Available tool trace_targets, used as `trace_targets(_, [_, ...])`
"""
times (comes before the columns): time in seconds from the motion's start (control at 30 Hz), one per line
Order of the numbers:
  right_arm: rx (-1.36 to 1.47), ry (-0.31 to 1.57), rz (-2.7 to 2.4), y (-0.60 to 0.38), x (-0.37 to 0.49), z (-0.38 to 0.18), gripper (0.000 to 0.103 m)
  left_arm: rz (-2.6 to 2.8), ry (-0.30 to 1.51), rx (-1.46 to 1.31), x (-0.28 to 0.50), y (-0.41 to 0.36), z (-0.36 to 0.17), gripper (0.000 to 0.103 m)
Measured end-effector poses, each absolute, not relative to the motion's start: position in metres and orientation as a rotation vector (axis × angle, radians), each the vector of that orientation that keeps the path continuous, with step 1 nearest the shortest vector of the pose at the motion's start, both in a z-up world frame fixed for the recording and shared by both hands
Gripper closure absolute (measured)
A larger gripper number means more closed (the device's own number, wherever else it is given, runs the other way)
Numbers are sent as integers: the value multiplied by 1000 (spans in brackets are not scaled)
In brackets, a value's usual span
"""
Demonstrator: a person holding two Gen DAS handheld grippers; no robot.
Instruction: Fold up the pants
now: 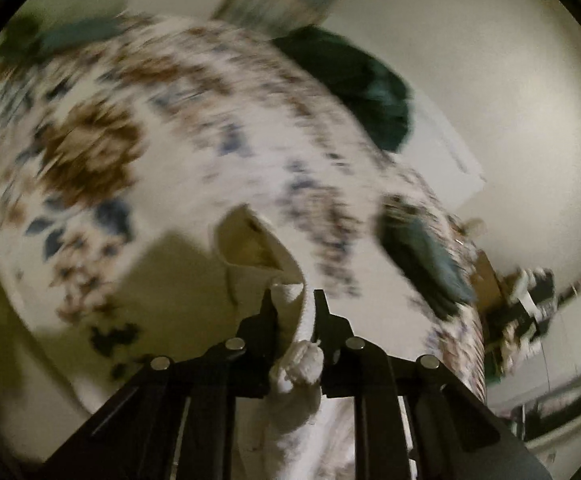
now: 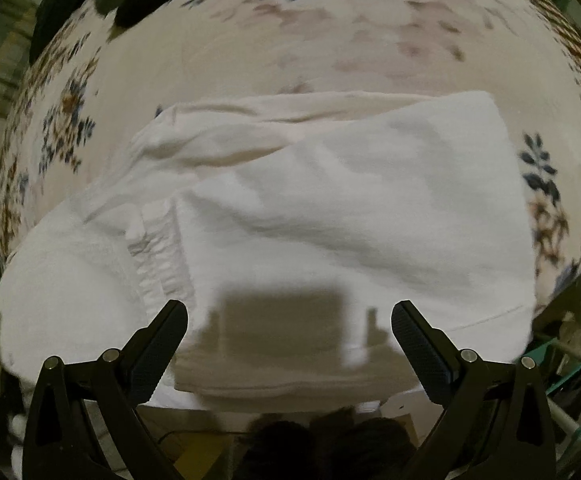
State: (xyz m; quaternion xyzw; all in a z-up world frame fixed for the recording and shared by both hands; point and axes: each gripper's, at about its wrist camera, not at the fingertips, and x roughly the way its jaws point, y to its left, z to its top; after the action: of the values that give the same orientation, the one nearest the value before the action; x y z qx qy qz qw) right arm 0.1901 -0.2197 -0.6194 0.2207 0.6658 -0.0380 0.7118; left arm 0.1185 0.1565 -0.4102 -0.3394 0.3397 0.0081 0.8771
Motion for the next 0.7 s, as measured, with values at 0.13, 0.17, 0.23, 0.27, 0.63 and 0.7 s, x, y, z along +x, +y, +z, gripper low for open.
trace_targets(0.13, [559, 1444, -125, -260, 176, -610, 0, -120, 694, -650, 117, 97, -366, 91])
trace_targets(0.17, [572, 1433, -139, -272, 171, -607, 0, -165, 697, -631, 116, 73, -356, 91])
trace_targets(0.23, [601, 1406, -176, -303, 158, -601, 0, -240, 707, -608, 116, 38, -347, 91])
trace_targets(0.27, [609, 1398, -188, -315, 153, -599, 0, -289, 721, -583, 115, 10, -344, 91])
trace_targets(0.63, [684, 1349, -371, -455, 81, -597, 0, -494, 1105, -320, 129, -187, -450, 90])
trace_targets(0.7, [683, 1354, -369, -463, 78, -598, 0, -475, 1238, -257, 135, -205, -476, 87])
